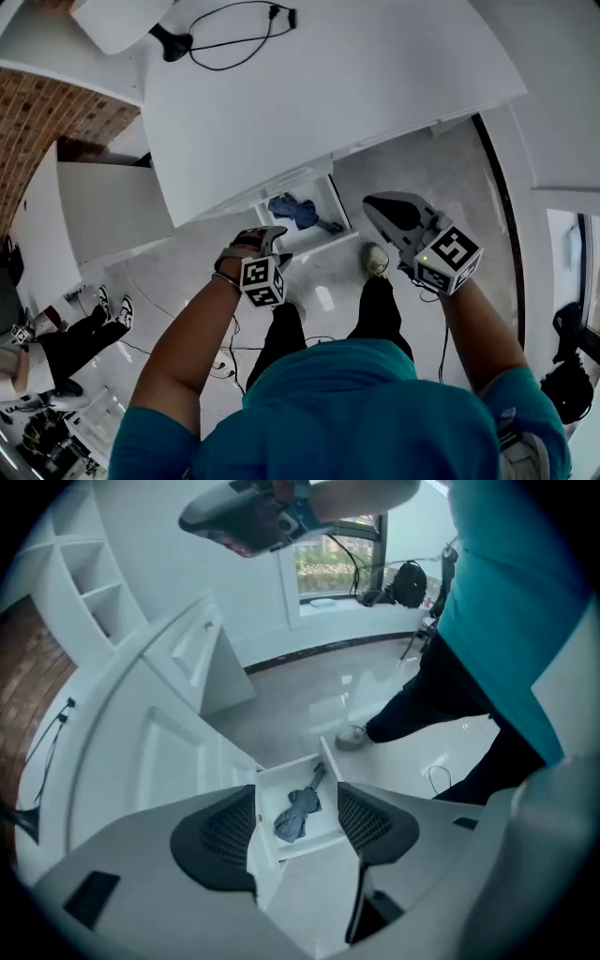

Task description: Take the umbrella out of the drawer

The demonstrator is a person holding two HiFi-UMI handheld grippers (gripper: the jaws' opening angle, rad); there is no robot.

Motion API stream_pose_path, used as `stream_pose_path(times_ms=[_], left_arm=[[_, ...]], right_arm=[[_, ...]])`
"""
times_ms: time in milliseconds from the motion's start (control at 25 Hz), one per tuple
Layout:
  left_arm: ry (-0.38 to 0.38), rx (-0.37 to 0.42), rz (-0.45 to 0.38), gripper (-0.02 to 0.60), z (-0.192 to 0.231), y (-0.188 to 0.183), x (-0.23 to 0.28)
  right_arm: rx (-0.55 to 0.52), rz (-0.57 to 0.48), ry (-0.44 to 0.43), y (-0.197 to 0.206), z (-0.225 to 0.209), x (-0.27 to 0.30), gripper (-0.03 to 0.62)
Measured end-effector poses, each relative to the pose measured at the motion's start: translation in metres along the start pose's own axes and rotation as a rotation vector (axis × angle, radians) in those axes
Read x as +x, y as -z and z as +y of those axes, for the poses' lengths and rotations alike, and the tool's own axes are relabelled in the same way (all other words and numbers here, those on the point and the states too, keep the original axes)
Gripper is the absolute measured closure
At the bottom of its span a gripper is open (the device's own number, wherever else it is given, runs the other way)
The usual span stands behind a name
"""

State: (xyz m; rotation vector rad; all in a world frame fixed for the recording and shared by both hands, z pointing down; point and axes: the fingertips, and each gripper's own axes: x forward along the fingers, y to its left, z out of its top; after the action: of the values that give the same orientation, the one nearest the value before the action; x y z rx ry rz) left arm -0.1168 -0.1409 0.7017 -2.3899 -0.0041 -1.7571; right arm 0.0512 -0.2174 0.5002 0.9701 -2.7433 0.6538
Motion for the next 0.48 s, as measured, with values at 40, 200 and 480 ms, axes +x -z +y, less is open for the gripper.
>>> stream_pose_path(times_ms=[40,200,480], left_arm=[[0.014,0.035,0.019,0.309,-0.002,0.004,0.022],[0.036,0.182,0.089,0.288,-0.008,0.025,0.110],[0.082,0.415,0.189,0.272,-0.017,0.089,0.253]], right_arm=[[0.004,0.006,0.005,0.014,-0.009,0.002,0.572],[-0.013,0.041,0.026,0.069,-0.041,0.009,0.571],[0.066,0.034,0.131,0.187,-0.074,0.019,0.571]])
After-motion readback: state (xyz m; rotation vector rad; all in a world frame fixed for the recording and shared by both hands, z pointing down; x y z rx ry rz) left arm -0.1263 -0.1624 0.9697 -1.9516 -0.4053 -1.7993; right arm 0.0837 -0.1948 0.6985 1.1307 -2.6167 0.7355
